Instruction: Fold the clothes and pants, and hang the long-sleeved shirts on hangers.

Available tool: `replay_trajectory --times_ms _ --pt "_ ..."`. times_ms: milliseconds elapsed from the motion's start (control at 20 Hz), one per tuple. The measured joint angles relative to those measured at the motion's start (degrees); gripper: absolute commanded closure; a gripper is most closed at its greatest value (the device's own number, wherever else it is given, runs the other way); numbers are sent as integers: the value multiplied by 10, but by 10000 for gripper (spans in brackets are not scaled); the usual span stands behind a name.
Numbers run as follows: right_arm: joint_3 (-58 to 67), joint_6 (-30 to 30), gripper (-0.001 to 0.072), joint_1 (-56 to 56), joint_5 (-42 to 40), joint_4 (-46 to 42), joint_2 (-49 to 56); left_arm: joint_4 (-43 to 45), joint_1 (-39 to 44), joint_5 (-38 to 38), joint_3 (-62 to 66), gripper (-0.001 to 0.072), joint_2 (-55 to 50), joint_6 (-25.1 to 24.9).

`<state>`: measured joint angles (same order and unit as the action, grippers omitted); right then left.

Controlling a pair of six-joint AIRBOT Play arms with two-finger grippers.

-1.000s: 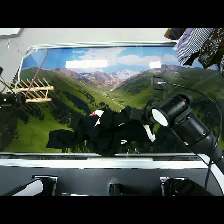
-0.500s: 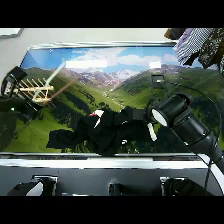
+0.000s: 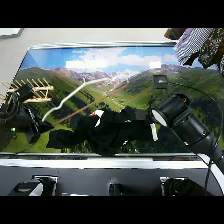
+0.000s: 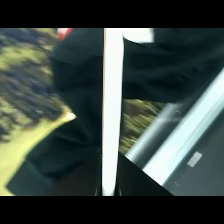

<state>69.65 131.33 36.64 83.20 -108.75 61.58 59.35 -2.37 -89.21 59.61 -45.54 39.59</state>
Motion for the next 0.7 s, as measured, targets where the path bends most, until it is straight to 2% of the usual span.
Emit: replay_trajectory --times_ms 250,700 --pt "0 28 672 0 8 -23 0 -17 24 -30 -46 670 50 -1" --pt "0 75 672 0 10 -65 18 -38 44 -41 -117 670 140 3"
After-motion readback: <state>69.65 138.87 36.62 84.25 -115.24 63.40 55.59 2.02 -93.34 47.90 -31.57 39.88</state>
